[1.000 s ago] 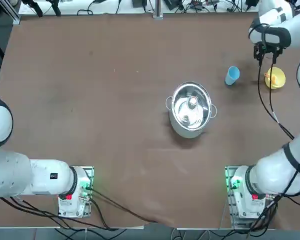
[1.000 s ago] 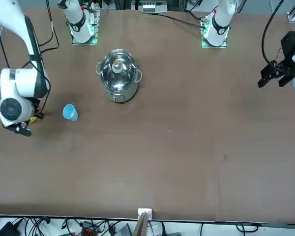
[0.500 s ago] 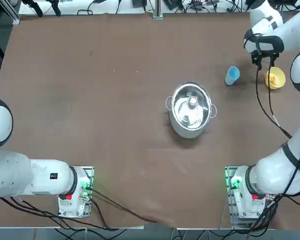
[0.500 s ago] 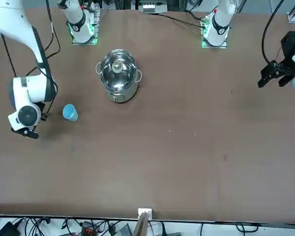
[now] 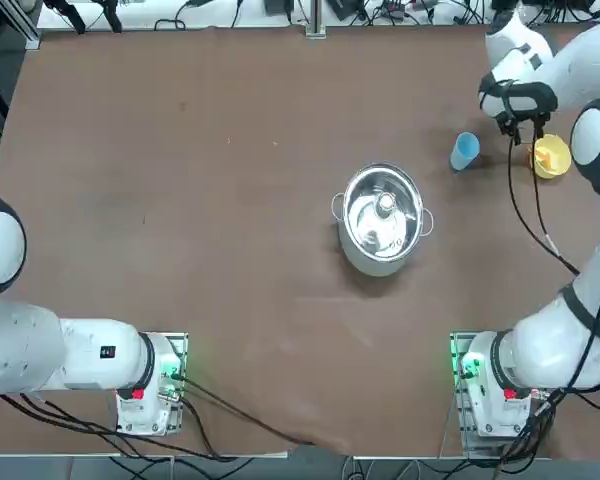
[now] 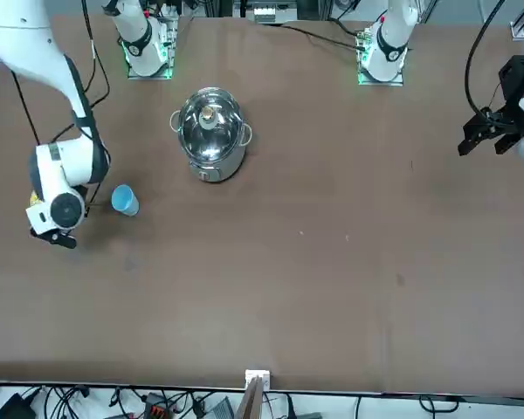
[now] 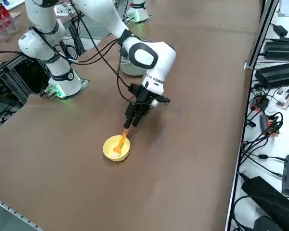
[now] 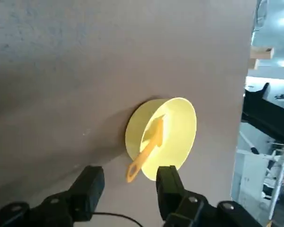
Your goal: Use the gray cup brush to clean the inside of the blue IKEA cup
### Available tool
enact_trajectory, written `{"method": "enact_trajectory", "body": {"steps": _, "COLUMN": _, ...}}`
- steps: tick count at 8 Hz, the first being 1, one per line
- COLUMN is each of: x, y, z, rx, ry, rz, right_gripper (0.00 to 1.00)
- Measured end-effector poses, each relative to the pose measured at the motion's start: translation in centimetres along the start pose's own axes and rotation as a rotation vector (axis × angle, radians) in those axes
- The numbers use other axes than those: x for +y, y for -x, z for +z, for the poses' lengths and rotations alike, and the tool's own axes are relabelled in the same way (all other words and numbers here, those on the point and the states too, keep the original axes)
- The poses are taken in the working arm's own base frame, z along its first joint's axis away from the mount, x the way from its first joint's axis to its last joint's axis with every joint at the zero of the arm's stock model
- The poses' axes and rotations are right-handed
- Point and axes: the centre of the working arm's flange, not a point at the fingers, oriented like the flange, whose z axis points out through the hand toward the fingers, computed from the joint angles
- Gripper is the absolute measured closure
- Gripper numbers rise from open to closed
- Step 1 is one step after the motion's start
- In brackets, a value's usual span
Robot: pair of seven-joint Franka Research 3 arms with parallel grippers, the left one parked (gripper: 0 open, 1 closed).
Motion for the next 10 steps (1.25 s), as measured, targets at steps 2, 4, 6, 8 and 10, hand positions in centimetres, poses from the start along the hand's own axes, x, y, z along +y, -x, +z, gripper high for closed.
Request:
{"method": "enact_trajectory", "body": {"steps": 2, "x": -0.6, "y": 0.0, "z": 0.9, "rx": 0.0, "ry": 0.024, "rz": -0.007, "right_gripper": 0.33}}
{"method": "enact_trajectory", "body": {"steps": 4, "x": -0.6, "y": -0.1, "z": 1.3, "rx": 0.003, "ry": 0.037, "rz": -0.012, "right_gripper": 0.36}}
{"method": "enact_trajectory", "body": {"steps": 6, "x": -0.7, "y": -0.1, "z": 1.7, "rx": -0.002, "ry": 0.041, "rz": -0.014, "right_gripper": 0.41}}
{"method": "enact_trajectory", "body": {"steps": 8, "x": -0.9, "y": 0.0, "z": 2.0, "rx": -0.007, "ry": 0.044, "rz": -0.014, "right_gripper": 0.44}}
{"method": "enact_trajectory", "body": {"steps": 10, "x": -1.0, "y": 0.0, "z": 2.2, "rx": -0.011, "ry": 0.047, "rz": -0.014, "right_gripper": 0.48}}
